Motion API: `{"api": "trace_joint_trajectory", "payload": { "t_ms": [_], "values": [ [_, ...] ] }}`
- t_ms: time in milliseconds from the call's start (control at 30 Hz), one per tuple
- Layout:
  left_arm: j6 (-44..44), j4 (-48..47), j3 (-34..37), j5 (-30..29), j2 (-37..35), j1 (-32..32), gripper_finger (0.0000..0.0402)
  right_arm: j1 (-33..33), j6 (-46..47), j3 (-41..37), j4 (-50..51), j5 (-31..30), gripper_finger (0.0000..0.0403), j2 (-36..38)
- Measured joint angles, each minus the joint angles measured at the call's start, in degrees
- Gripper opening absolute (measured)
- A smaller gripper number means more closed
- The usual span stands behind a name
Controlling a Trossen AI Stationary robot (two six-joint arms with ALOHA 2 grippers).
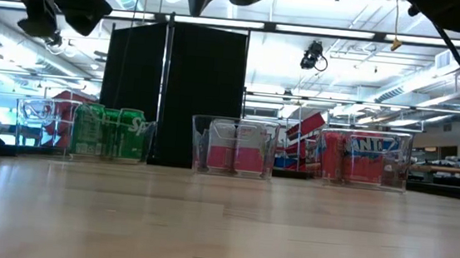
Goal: Sort soda cans
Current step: Put the green soda can into the left transparent bin
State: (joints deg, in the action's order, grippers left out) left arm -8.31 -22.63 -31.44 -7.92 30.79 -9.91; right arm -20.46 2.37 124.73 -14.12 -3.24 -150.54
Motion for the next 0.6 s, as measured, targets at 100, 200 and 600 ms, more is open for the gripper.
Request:
{"api": "trace_joint_trajectory", "payload": {
  "t_ms": [100, 200, 600],
  "values": [
    [-1.09, 0.02, 0.00, 0.01, 0.01, 0.00, 0.0003, 0.13, 2.20, 0.02, -0.50, -0.09, 0.0160, 0.00],
    [-1.81, 0.02, 0.00, 0.02, 0.01, 0.00, 0.0003, 0.58, 5.34, 0.01, -0.31, -0.34, 0.0216, -0.11],
    [-5.28, 0.38, -2.59, 7.75, 4.15, -0.65, 0.0003, -1.05, -4.06, -0.20, 17.59, -5.55, 0.0166, 5.97]
  ]
}}
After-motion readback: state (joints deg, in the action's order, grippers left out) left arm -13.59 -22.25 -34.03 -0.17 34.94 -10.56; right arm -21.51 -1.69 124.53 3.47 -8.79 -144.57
